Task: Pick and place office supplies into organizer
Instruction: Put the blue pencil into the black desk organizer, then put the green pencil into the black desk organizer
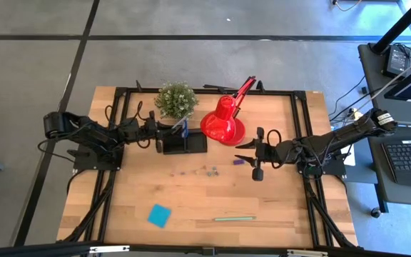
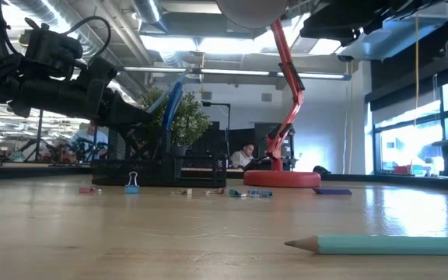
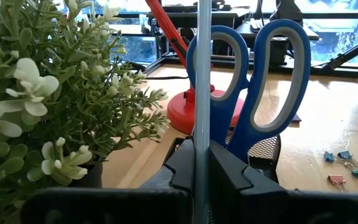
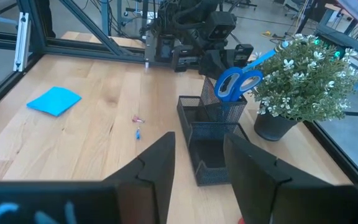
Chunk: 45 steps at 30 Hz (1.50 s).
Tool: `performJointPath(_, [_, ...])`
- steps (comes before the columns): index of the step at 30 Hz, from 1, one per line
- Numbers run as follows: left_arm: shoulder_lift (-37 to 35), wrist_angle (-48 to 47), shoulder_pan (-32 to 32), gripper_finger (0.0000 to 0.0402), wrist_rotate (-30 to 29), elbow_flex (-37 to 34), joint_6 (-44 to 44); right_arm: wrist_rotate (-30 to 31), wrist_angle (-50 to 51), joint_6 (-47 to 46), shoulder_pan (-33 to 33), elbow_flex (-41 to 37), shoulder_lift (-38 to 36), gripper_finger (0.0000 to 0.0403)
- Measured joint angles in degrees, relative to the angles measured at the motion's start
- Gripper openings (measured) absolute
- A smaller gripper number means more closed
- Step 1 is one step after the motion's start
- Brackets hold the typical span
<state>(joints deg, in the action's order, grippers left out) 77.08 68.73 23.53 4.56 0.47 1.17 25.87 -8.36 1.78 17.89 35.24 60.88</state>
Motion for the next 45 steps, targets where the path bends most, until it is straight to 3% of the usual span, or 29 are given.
performJointPath(12, [0.1, -0.2, 0.0, 0.0051, 0.1, -0.1, 0.0, 0.0, 0.0, 0.0, 0.0, 0.0, 0.0, 0.0141])
performJointPath(27, [0.1, 0.8, 0.0, 0.0056, 0.1, -0.1, 0.1, 0.0, 0.1, 0.2, 0.0, 0.0, 0.0, 0.0141])
performJointPath(32, [-0.3, 4.7, -0.2, 0.0057, 0.4, -0.2, 4.1, 0.0, 0.1, 0.2, 0.0, 0.0, 0.0, 0.0141])
performJointPath(39, [-2.6, 5.7, -0.3, 0.0057, 2.3, -0.2, 5.6, 0.0, 1.0, 0.0, 0.0, 0.0, 0.0, 0.0141])
performJointPath(45, [-5.8, 8.2, -0.3, 0.0057, 8.9, 0.0, 4.6, 0.0, 1.0, 0.0, 0.0, 0.0, 0.0, 0.0141])
